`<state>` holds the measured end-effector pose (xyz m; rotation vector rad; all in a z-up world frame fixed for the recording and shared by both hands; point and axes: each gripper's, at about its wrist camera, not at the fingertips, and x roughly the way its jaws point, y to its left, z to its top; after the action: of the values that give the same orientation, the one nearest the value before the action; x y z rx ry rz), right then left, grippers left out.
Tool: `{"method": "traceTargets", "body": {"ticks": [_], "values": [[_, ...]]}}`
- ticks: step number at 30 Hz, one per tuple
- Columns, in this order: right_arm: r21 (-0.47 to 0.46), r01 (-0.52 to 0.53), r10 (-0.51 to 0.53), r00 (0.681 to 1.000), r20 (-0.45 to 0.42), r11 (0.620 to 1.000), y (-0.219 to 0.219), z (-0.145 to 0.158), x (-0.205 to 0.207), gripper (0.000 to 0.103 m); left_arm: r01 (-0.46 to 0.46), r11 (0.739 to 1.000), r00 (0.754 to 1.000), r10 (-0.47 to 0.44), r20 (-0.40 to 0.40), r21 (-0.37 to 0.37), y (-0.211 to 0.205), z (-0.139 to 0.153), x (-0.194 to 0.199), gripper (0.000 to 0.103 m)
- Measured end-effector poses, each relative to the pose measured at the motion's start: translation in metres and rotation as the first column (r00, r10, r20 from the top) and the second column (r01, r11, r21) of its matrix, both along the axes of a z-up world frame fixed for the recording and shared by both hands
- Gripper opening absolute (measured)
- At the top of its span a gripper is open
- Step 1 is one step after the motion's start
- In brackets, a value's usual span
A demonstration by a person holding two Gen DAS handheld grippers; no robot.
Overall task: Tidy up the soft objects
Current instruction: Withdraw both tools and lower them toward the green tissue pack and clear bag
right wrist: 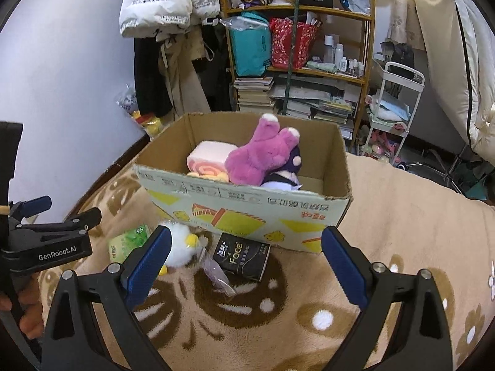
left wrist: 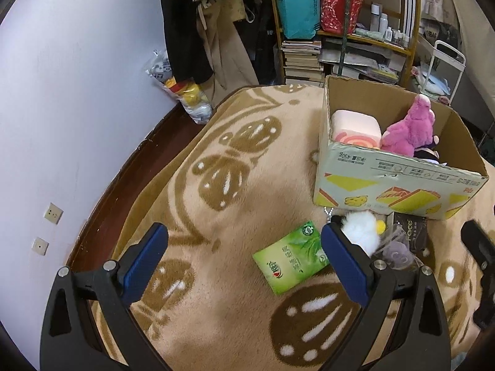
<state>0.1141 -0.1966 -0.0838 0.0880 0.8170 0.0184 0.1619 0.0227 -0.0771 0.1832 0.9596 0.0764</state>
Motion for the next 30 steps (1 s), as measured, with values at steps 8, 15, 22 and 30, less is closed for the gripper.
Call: {"method": "traceTargets", "body": {"ticks": [8, 15, 22, 30], "values": [[-0.033, -0.015, 0.014, 0.999, -0.04, 0.999, 0.012, -0.015, 0.01, 0.1, -0.005, 1.0, 1.0, 0.005, -0.031, 0.019, -0.004, -0.015, 0.011, 0.098], [-0.07, -0.016, 0.009, 0.996, -0.094, 0.997, 0.019, -0.035, 0.018, 0.097, -0.014, 1.0, 0.995, 0.014, -0.094, 0.006, -0.004, -0.031, 0.022, 0.098], [-0.069, -0.026, 0.016, 0.991, -0.134, 0.997, 0.02, -0.05, 0.022, 0.097, -0.031, 0.999, 0.988, 0.026, -0.15, -0.032, -0.002, -0.045, 0.032, 0.098], [-0.093, -0.04, 0.024, 0.985, -0.172, 0.995, 0.028, -0.065, 0.027, 0.096, -0.075, 0.996, 0.974, 0.062, -0.218, -0.05, 0.003, -0.065, 0.045, 0.098]]}}
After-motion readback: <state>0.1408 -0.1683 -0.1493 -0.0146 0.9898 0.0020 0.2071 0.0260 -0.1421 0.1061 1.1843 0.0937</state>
